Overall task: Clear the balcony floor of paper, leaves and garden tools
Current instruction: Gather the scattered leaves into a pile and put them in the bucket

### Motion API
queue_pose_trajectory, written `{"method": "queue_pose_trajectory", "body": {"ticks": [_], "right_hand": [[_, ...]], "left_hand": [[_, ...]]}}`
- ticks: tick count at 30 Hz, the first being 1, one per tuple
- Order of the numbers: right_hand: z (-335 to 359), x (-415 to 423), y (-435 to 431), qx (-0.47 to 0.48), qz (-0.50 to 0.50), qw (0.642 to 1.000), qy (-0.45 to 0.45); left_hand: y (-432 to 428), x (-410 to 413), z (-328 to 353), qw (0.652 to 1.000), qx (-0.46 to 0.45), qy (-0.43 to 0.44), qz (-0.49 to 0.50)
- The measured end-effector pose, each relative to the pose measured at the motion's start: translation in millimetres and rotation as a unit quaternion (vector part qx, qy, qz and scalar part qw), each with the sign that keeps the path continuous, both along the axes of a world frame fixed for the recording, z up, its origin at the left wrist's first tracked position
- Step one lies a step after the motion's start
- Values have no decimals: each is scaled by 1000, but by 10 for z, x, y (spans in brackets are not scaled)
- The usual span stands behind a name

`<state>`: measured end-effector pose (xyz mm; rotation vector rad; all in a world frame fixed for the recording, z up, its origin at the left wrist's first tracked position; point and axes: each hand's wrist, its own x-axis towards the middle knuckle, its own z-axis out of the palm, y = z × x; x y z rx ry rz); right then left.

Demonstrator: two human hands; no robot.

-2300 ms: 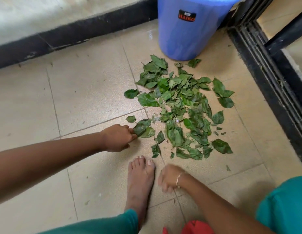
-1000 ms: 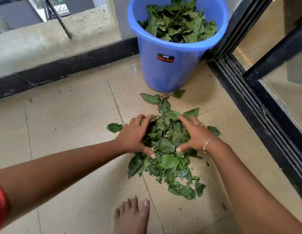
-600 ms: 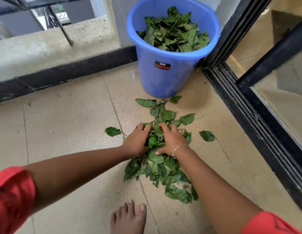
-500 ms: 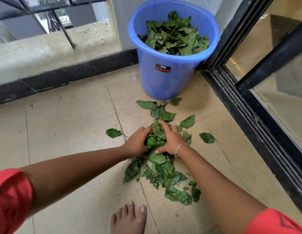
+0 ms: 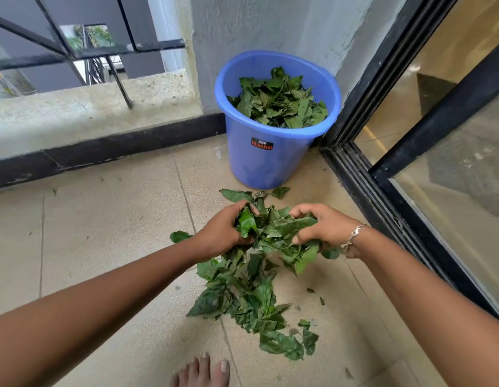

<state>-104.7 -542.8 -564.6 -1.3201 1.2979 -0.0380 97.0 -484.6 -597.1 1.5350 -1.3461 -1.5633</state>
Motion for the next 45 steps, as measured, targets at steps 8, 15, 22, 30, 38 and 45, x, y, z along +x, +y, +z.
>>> {"method": "queue_pose_trajectory", "body": {"ticks": [8, 15, 22, 30, 38, 45], "right_hand": [[946, -149, -558, -28, -40, 995, -91], [1705, 332, -1374, -167, -40, 984, -55], [1856, 814, -1695, -227, -73, 971, 20], [1762, 754, -1648, -224, -126, 966, 23], [1371, 188, -968, -220, -141, 965, -35], [673, -229, -291, -123, -195, 972, -44]], "left_hand": [[-53, 138, 159, 995, -4, 47, 83], [-42, 141, 140, 996, 0, 45, 83], [-98, 124, 320, 995, -67, 21, 77], [-617, 215, 1177, 975, -192, 17, 109], [-1752, 109, 1650, 939, -260, -204, 91], [-2052, -7, 1417, 936, -205, -284, 32]]}}
